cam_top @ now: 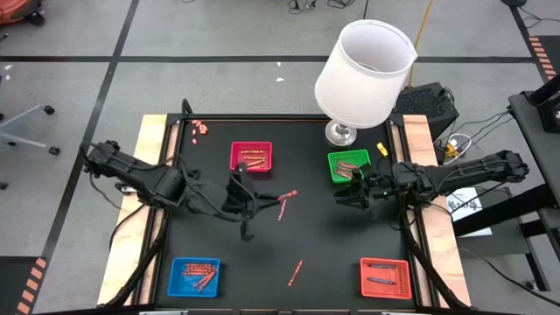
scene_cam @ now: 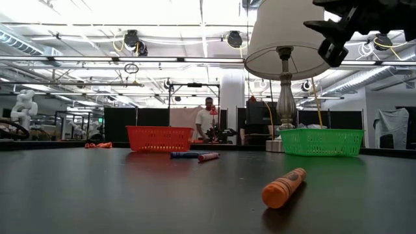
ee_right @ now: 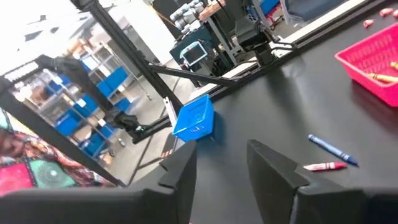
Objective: Sort crayons
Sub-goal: Put the orange crayon into the blue basket
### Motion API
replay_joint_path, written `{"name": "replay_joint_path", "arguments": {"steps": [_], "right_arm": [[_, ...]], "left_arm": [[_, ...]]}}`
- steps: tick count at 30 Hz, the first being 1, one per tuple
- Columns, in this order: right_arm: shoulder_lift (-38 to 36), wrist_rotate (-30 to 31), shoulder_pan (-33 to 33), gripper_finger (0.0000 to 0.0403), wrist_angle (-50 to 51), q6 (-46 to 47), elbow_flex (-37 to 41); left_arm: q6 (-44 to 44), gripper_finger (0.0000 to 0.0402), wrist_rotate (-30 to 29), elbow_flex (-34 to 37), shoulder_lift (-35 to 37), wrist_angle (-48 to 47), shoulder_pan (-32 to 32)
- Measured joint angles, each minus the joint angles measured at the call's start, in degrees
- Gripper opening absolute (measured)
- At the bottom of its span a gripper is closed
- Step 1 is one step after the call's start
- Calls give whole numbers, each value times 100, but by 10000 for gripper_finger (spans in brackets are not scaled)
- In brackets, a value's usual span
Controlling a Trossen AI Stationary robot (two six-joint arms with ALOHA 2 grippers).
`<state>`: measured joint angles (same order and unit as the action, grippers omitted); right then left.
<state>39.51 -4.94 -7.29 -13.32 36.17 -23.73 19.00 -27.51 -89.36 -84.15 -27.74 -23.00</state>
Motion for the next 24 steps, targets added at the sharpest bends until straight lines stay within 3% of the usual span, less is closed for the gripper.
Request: {"name": "replay_joint_path", "arguments": {"steps": [15,24], "right_arm": [[2,-136,0,21,-11,-304,0],[2,-135,0,1,-11,-304,0]], "left_arm": [[1417,11,53,2,145,14,-74],[2276,11,68,2,149,24,-74]]}}
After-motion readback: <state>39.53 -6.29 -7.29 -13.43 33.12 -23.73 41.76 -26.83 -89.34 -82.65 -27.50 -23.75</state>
